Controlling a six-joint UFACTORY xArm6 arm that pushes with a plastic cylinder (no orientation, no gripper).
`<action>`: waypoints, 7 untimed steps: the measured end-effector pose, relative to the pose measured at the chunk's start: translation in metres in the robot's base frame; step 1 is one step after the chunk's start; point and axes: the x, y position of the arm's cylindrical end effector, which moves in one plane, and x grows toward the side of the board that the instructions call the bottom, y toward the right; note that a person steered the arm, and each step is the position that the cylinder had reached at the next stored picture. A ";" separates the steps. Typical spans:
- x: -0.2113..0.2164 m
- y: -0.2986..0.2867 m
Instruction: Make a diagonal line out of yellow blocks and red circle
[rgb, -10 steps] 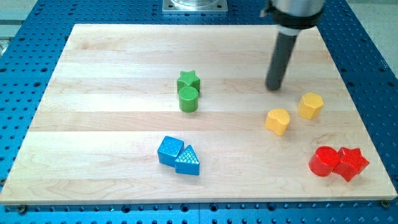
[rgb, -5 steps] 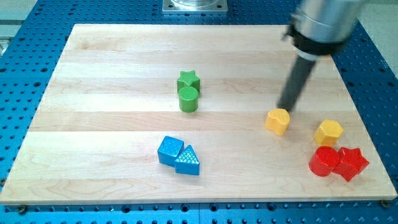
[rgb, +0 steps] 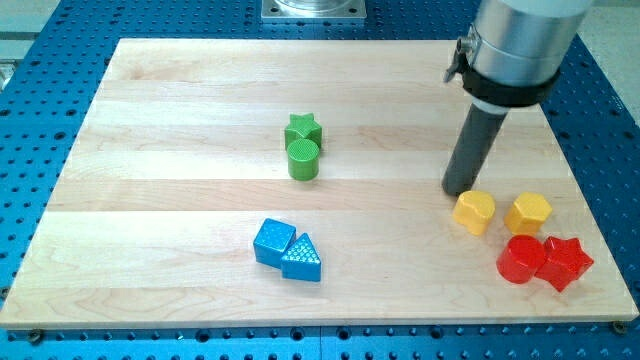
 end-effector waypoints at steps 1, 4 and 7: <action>-0.010 0.067; 0.055 0.061; 0.004 -0.017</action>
